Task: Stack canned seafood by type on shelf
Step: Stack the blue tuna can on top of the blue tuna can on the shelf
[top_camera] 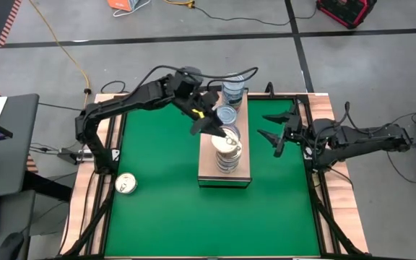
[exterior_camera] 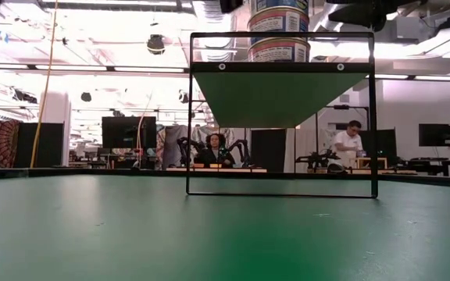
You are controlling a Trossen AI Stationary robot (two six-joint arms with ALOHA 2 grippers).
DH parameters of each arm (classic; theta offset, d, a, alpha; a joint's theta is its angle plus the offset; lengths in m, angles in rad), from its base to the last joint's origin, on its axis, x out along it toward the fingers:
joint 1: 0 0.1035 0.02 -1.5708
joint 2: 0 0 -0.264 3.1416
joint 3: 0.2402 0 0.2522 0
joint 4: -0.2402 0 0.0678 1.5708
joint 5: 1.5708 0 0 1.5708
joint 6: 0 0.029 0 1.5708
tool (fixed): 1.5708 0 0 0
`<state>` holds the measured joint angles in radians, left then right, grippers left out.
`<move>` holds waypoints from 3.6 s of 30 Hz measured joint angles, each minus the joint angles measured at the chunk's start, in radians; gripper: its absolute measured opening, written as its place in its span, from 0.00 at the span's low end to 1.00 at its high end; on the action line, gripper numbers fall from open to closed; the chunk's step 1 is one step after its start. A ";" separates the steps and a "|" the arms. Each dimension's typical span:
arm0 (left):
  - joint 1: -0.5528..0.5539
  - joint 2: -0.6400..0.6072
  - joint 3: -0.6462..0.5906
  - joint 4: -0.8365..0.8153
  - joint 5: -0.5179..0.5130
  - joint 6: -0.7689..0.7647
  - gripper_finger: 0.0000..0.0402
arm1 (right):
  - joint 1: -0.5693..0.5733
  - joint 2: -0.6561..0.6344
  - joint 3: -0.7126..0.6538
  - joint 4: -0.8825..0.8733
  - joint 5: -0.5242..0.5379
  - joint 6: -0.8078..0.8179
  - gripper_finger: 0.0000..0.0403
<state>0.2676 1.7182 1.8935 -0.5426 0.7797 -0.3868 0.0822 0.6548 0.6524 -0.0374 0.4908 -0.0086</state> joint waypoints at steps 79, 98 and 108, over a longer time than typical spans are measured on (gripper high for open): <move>-0.016 0.034 0.041 -0.120 -0.038 0.268 0.71 | 0.000 -0.045 0.001 -0.033 0.003 0.019 0.73; -0.008 0.034 0.041 -0.116 -0.069 0.313 0.71 | 0.001 -0.045 0.001 -0.033 0.003 0.019 0.73; -0.011 0.033 0.128 -0.134 -0.090 0.402 0.71 | 0.001 -0.045 0.001 -0.037 0.003 0.019 0.73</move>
<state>0.2571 1.7512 2.0215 -0.6761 0.6897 0.0156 0.0834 0.6094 0.6529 -0.0741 0.4942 0.0101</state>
